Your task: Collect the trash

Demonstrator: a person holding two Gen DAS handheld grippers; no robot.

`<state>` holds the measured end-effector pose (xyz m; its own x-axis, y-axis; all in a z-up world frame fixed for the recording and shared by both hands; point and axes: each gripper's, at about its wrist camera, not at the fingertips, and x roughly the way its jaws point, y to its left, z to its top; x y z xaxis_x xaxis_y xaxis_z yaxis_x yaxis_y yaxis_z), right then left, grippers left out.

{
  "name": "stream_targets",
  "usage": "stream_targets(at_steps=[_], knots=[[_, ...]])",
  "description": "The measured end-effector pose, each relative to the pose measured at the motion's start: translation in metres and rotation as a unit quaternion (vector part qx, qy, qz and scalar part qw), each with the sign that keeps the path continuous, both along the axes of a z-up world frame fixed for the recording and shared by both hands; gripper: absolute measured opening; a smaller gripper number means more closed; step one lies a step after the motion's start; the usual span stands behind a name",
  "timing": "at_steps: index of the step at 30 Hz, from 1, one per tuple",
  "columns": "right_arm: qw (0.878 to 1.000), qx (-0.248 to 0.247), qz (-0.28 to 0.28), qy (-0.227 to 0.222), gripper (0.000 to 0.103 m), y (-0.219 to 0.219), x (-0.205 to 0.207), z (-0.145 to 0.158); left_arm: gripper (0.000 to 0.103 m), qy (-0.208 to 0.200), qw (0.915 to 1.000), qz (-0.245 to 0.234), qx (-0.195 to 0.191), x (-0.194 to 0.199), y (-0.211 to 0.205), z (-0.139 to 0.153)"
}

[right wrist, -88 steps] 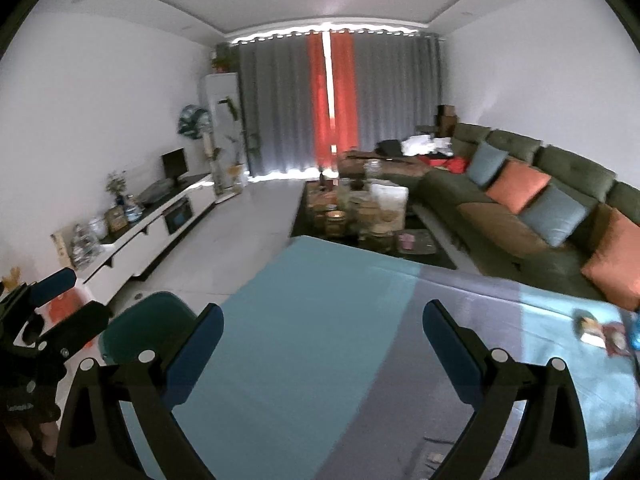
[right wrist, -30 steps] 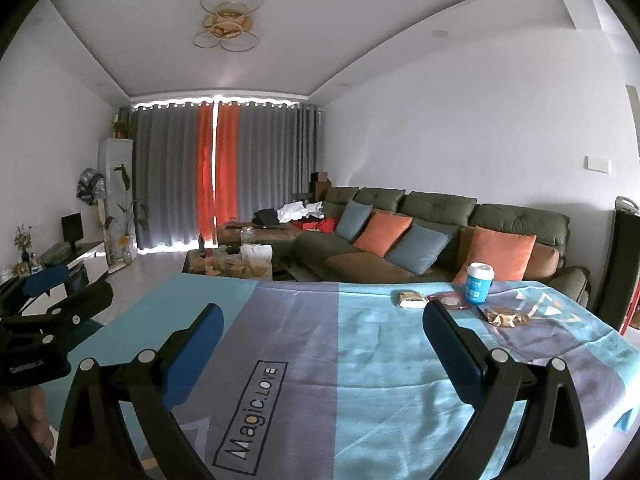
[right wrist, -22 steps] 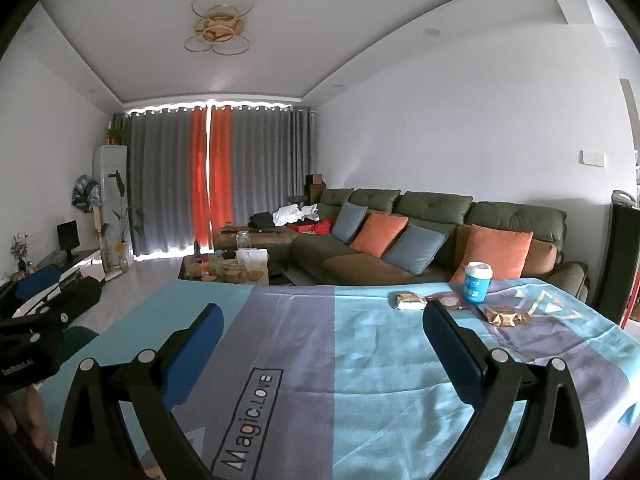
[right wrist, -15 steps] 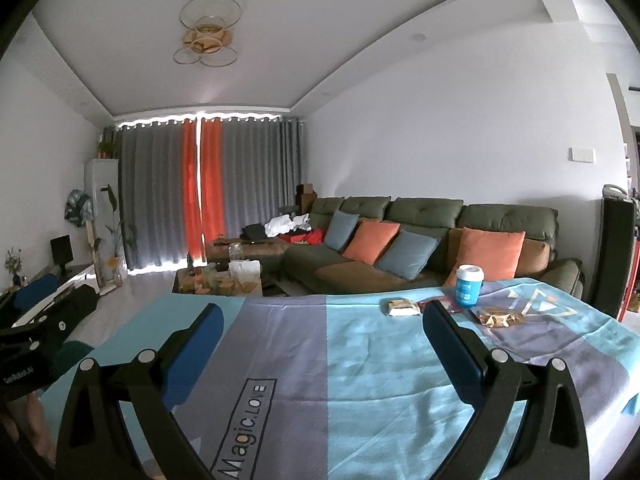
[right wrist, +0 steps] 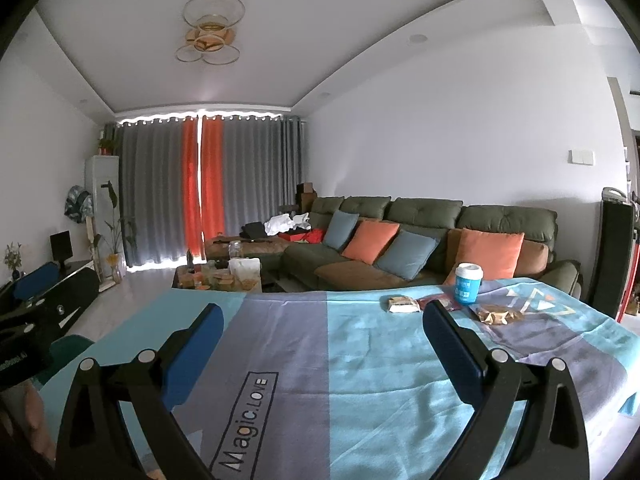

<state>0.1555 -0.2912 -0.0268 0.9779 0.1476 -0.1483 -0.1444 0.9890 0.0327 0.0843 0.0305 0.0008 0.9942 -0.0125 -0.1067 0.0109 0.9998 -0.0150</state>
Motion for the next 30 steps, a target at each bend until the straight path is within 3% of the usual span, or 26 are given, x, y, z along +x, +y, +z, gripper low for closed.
stream_targets(at_steps=[30], knots=[[0.999,-0.024,-0.002,-0.022,0.096,0.012,-0.016,0.003,0.098,-0.001,1.0000,-0.002,0.006,-0.019,-0.001,-0.001]])
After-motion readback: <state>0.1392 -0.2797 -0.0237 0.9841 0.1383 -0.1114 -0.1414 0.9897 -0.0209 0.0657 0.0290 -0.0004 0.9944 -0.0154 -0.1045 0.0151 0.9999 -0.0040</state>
